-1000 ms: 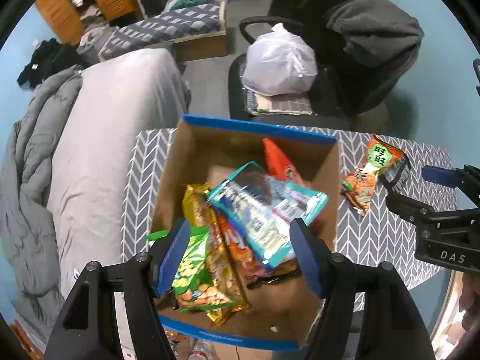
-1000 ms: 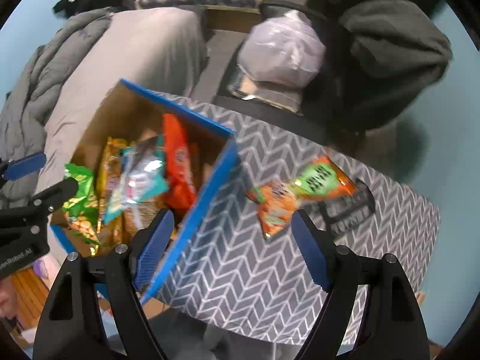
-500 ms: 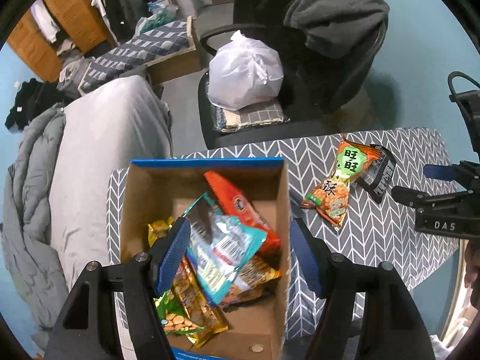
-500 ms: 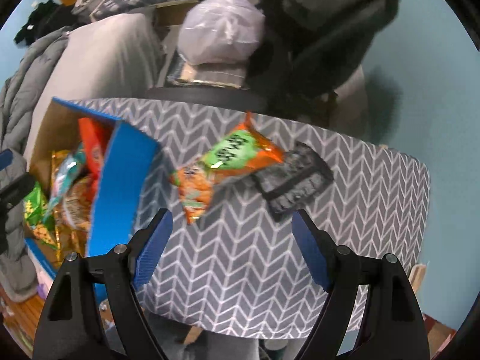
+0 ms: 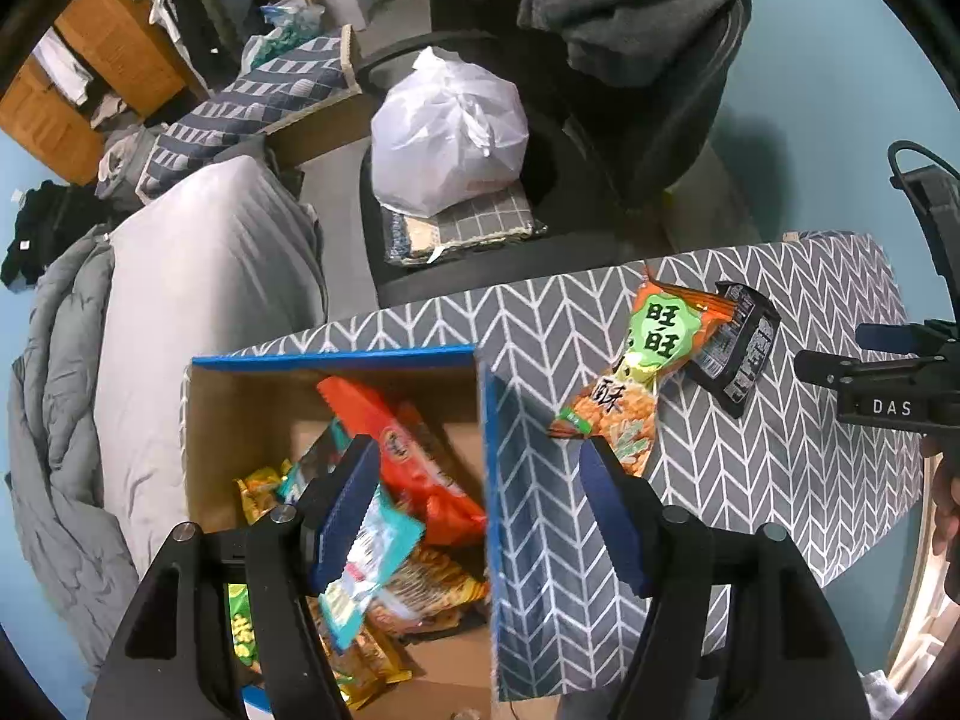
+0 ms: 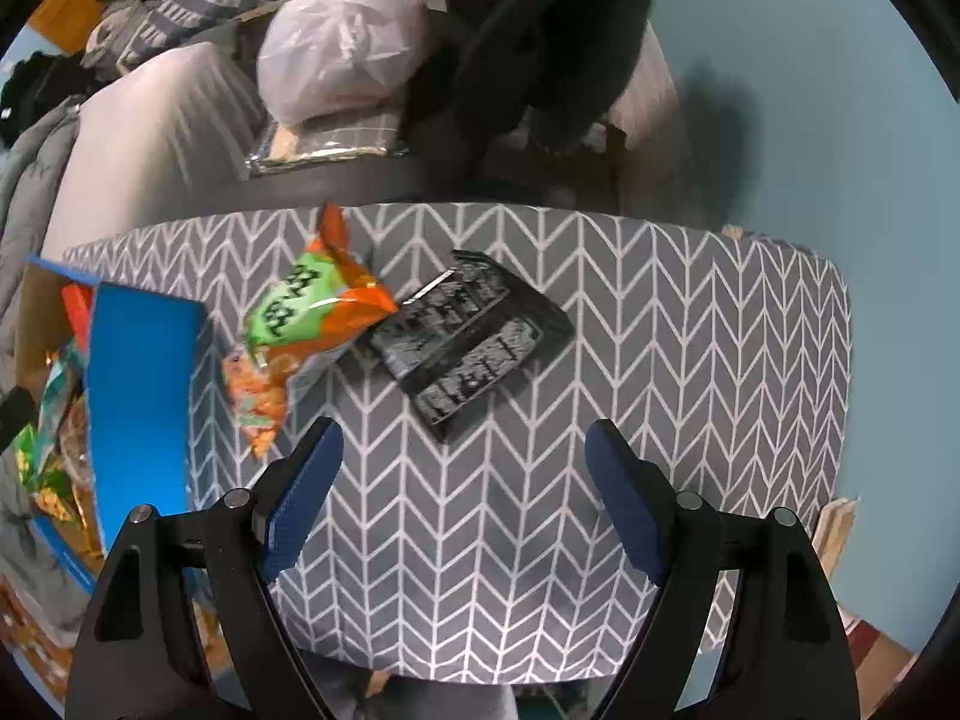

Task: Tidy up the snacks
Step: 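Move both tools from the box toward the Wangwang bag and black bag, then grasp the black bag with the right tool while the left tool grasps the Wangwang bag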

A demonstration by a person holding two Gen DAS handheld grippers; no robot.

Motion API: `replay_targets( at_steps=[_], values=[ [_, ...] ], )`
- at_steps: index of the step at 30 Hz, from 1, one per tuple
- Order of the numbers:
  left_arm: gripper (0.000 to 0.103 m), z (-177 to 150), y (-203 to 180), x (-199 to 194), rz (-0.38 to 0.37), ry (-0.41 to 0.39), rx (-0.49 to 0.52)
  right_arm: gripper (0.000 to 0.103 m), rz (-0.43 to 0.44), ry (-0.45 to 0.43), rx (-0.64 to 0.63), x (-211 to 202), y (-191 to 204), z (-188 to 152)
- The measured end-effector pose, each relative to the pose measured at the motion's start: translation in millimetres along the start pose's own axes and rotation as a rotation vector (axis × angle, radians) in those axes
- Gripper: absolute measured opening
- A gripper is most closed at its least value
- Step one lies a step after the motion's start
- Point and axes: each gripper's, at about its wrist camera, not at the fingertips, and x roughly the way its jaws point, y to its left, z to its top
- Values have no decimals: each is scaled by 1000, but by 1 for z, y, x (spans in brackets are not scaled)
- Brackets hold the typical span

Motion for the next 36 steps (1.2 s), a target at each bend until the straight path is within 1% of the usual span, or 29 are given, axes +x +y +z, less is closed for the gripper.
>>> replay_targets(
  at_steps=[2, 4, 10, 14, 15, 16, 17, 20, 23, 26, 30, 36],
  values=[
    [72, 5, -8, 8, 6, 11, 8, 82, 8, 8, 24, 7, -9, 3],
    [75, 11, -16, 17, 8, 19, 11, 82, 13, 14, 68, 15, -18, 9],
    [75, 23, -35, 48, 20, 58, 21, 83, -12, -5, 215, 42, -39, 31],
    [75, 28, -41, 63, 14, 59, 23, 83, 11, -2, 313, 58, -46, 44],
    [78, 29, -43, 66, 17, 62, 23, 83, 11, -3, 340, 63, -47, 47],
    [80, 30, -45, 67, 27, 48, 30, 83, 5, -2, 356, 66, -48, 49],
    [80, 31, -48, 67, 24, 37, 40, 83, -3, -1, 368, 70, -48, 51],
    [80, 34, -56, 71, 11, 53, 60, 83, -33, 5, 390, 81, -46, 55],
    [80, 36, -61, 71, 8, 52, 68, 83, -56, 25, 365, 90, -40, 58],
    [80, 38, -63, 74, 1, 59, 74, 83, -92, 31, 297, 95, -31, 57],
    [80, 40, -65, 80, -14, 72, 83, 83, -140, 15, 179, 93, -21, 53],
    [80, 38, -70, 86, -44, 90, 119, 84, -182, 49, -37, 93, -11, 42]
  ],
)
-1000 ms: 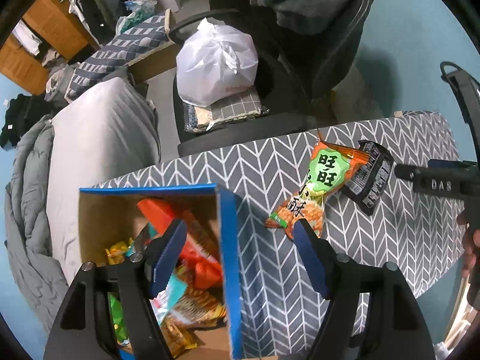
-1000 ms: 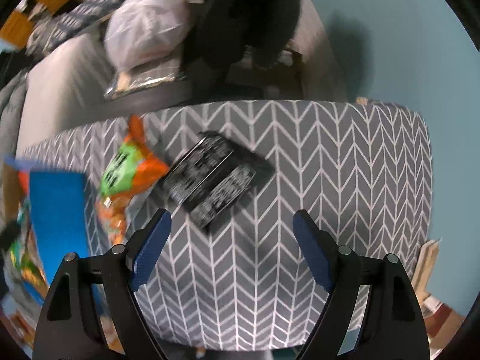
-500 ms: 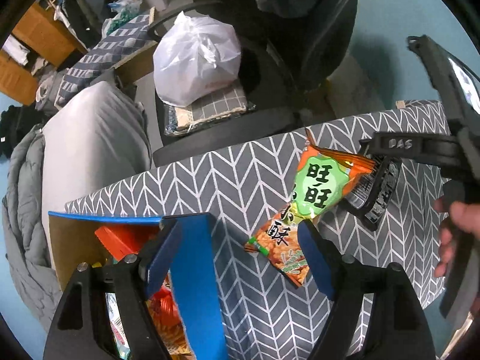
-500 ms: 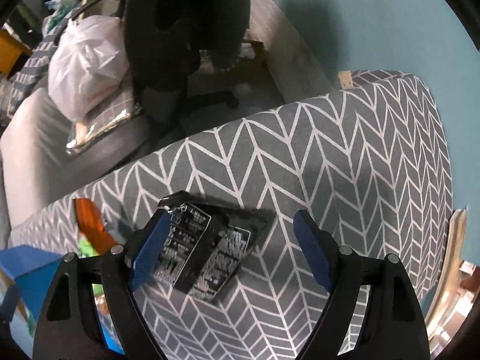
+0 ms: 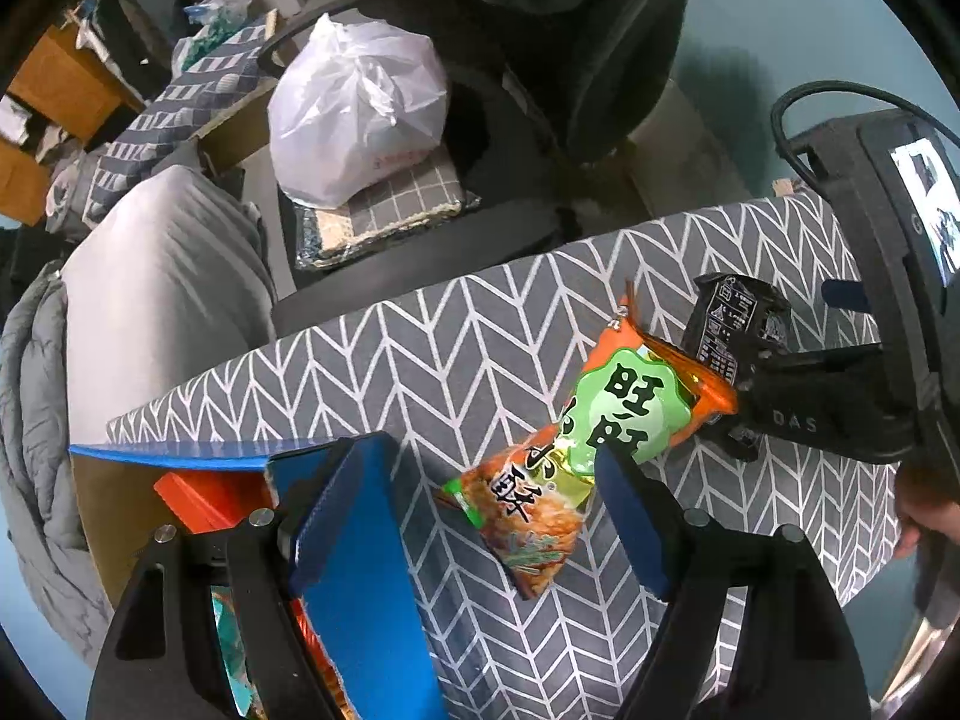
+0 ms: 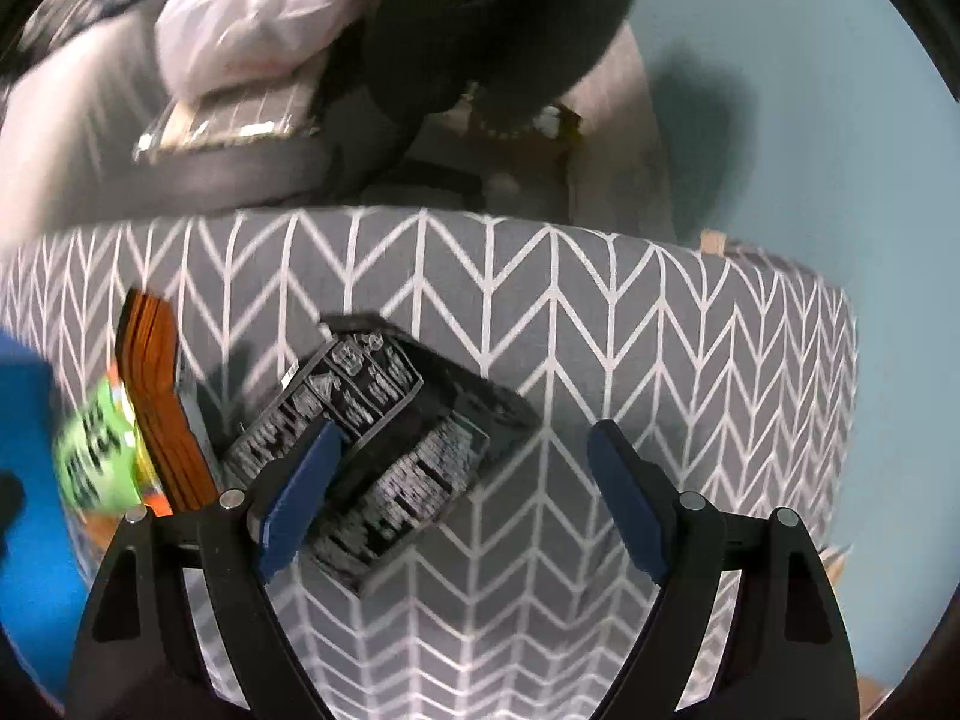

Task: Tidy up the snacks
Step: 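Grasp the black bag with the right tool while the left tool grasps the Wangwang bag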

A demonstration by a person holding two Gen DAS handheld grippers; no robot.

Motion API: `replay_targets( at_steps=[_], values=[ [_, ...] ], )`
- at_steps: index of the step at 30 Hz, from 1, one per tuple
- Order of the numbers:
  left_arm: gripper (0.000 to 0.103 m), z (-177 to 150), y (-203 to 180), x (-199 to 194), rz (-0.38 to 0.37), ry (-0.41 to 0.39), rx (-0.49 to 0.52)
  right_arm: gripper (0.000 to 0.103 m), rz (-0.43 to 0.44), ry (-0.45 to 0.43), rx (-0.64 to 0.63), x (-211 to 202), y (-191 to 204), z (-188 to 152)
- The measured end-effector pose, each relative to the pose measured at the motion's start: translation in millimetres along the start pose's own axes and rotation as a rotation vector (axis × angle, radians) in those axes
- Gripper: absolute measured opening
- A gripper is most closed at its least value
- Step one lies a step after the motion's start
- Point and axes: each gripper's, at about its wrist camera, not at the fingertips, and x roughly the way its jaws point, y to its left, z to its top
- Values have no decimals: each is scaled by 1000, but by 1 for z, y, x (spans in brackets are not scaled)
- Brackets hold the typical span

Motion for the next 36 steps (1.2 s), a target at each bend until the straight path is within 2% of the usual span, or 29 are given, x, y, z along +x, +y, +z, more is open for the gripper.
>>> replay_targets(
  at_steps=[3, 7, 10, 12, 15, 22, 26, 31, 36],
  values=[
    [80, -2, -4, 1, -8, 5, 36, 84, 6, 11, -29, 0, -4, -5],
    [80, -4, -7, 3, -9, 7, 72, 84, 117, -33, 122, -8, -28, -5],
    [80, -5, -7, 7, -9, 17, 75, 84, 155, -18, 220, -4, -36, 2],
    [80, -5, -7, 9, -20, 24, 74, 84, 156, -5, 232, 1, -32, 8],
    [80, -8, -10, 15, -33, 42, 95, 84, 135, -13, 222, 4, -22, 13],
    [80, -8, -24, 40, 4, 78, 114, 84, 62, -26, 99, 7, -2, 7],
    [80, -5, -25, 58, 11, 119, 91, 84, 37, -27, 44, 6, -9, -2],
    [80, -1, -21, 69, -18, 140, 52, 84, 17, -12, -15, 6, -22, -15],
    [80, 7, -13, 76, -46, 146, 1, 84, 37, 8, 14, 5, -40, -27]
  ],
)
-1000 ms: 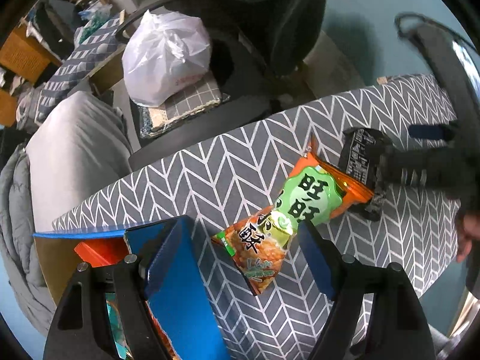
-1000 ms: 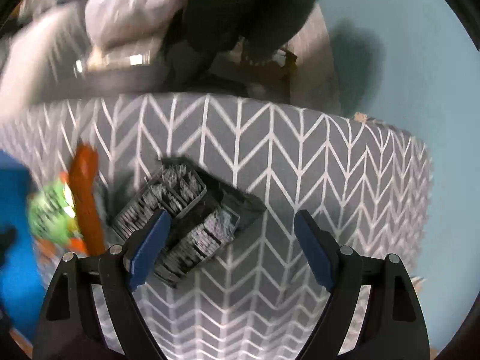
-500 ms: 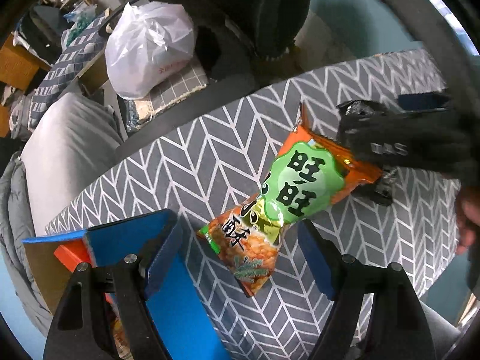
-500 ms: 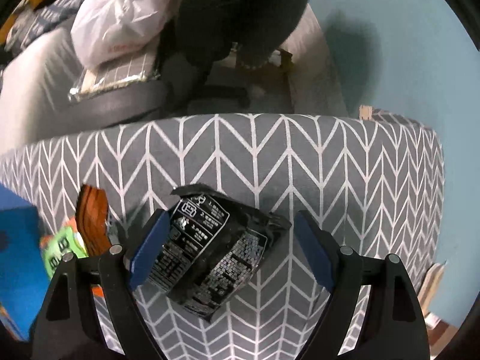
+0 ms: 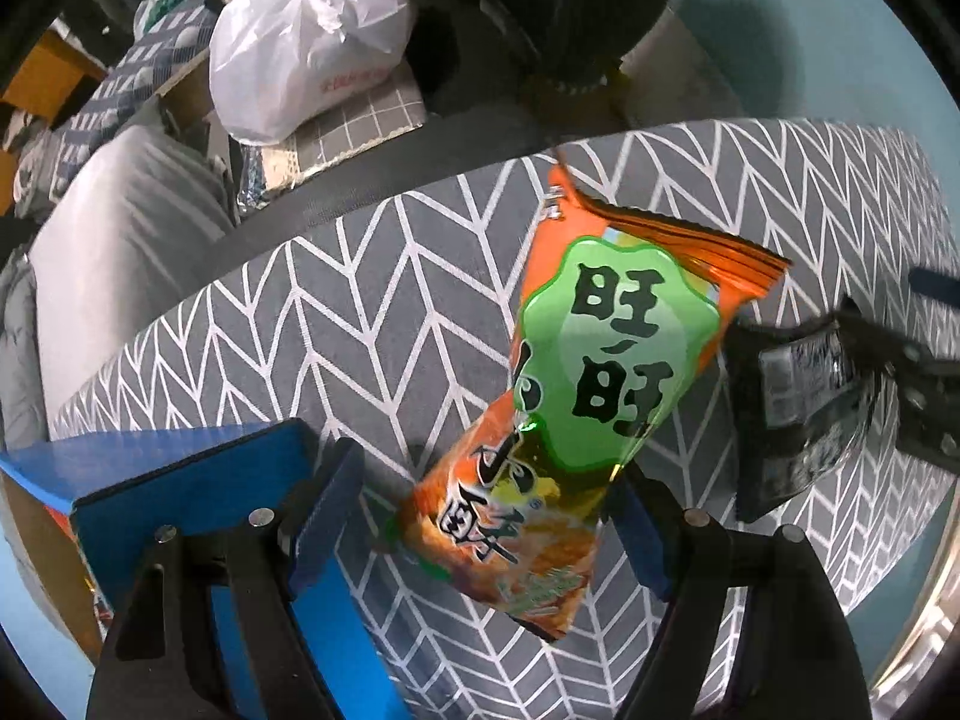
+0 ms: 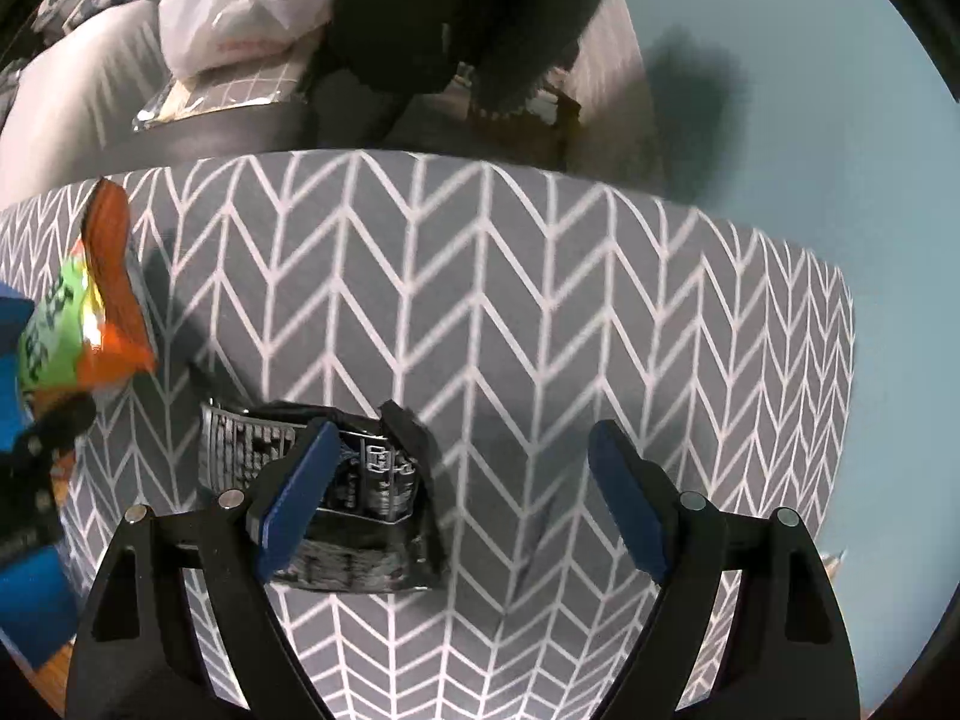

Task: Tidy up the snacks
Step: 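Grasp the black bag with the right tool while the left tool grasps the Wangwang bag, then lift and carry the black bag and Wangwang bag over the box with both tools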

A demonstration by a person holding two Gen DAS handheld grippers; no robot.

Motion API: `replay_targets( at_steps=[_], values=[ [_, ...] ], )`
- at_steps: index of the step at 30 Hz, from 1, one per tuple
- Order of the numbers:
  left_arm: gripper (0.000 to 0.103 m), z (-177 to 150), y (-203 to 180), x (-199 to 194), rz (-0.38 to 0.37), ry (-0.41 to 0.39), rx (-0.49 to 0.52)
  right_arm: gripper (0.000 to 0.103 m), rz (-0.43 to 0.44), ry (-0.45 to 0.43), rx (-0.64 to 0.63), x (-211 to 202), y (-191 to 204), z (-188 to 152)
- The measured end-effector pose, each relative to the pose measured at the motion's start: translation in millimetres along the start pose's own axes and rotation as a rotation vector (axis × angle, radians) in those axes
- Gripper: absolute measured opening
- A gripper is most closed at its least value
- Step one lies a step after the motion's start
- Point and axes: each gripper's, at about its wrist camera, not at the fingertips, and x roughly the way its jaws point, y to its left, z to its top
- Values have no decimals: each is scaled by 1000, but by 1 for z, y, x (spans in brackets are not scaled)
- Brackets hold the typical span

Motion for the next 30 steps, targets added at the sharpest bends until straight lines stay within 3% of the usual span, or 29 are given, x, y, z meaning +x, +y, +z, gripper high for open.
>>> replay_targets(
  at_steps=[2, 4, 7, 13, 19, 25, 30],
  values=[
    [73, 1, 4, 1, -37, 1, -21, 84, 73, -11, 37, -6, -10, -5],
    [53, -1, 8, 2, -80, 8, -52, 84, 136, -31, 46, -13, -17, -8],
    [45, -7, 13, 1, -101, 0, -94, 84, 179, -60, -26, -21, -15, -8],
    [41, -24, 20, -1, -112, 19, -160, 84, 252, -92, -296, -38, 12, -8],
    [40, -59, 26, -12, -144, 28, -271, 84, 248, -74, -601, -35, 49, -16],
    [40, -94, 22, -16, -159, 36, -355, 84, 250, -62, -777, -27, 67, -15],
    [40, -116, 22, -10, -156, 62, -389, 84, 265, -4, -839, -9, 72, -15]
  ],
)
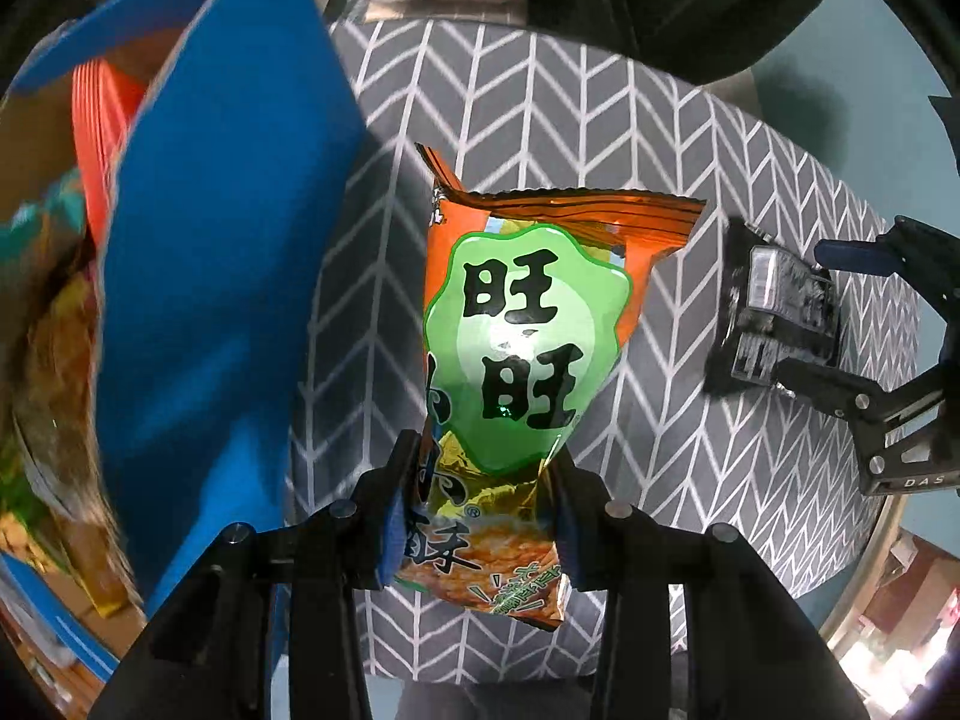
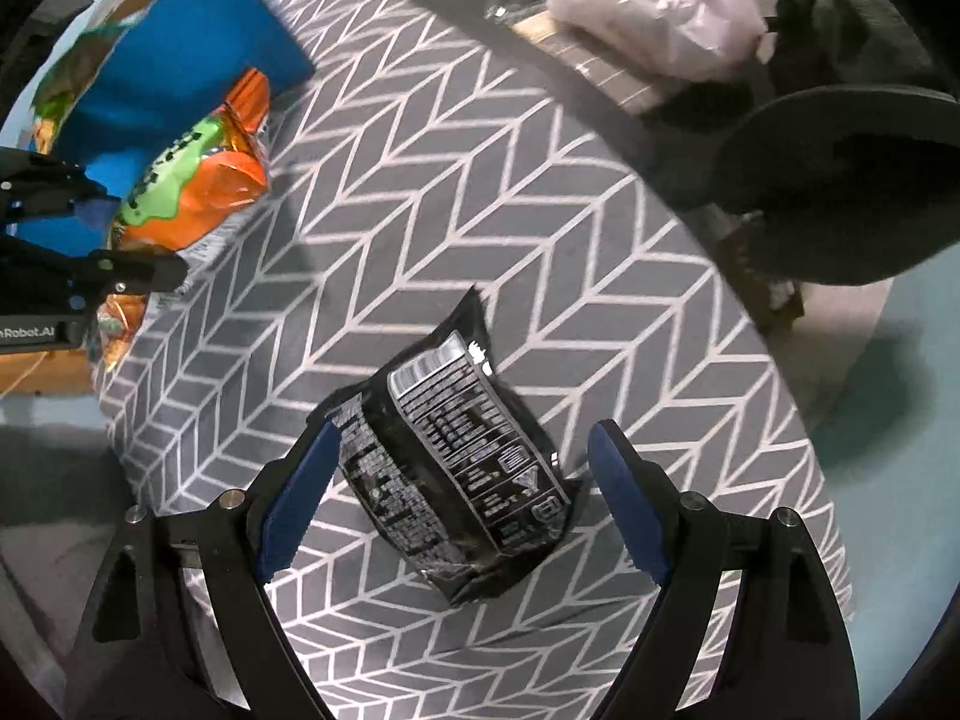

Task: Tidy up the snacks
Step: 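Lift and carry the black bag and Wangwang bag over the box with both tools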

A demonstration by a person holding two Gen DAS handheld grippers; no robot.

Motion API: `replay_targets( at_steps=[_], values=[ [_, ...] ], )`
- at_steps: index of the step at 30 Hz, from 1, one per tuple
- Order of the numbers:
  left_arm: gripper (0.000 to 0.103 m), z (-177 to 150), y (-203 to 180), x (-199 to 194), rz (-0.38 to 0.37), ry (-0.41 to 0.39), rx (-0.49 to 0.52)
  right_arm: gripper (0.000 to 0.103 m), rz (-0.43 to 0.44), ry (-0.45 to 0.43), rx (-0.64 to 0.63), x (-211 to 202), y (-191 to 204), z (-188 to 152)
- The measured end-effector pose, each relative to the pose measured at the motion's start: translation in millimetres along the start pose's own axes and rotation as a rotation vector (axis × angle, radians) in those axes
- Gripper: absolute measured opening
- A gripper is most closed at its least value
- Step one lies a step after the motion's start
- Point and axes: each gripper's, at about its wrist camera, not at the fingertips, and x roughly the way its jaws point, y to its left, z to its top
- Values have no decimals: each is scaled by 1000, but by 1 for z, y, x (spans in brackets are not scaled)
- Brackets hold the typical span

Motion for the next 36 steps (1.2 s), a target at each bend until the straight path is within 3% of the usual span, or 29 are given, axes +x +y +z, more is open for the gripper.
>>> replay_targets(
  at_steps=[6, 10, 16, 21, 27, 36],
  values=[
    [40, -14, -5, 3, 17, 1, 40, 84, 7, 35, -18, 12, 15, -18],
    [40, -13, -9, 3, 21, -4, 46, 84, -48, 43, 19, 22, 27, -25],
    [40, -4, -17, 0, 31, -17, 64, 84, -104, 7, 161, 32, 30, -13],
    [40, -6, -16, -3, 29, -29, 76, 84, -174, 14, 198, 44, 38, 3],
    [40, -22, -19, -16, 20, -53, 89, 65, -155, -21, 316, 39, 45, -1],
    [40, -46, -10, -56, -14, -98, 129, 64, -118, -82, 475, 4, 53, -26]
  ],
)
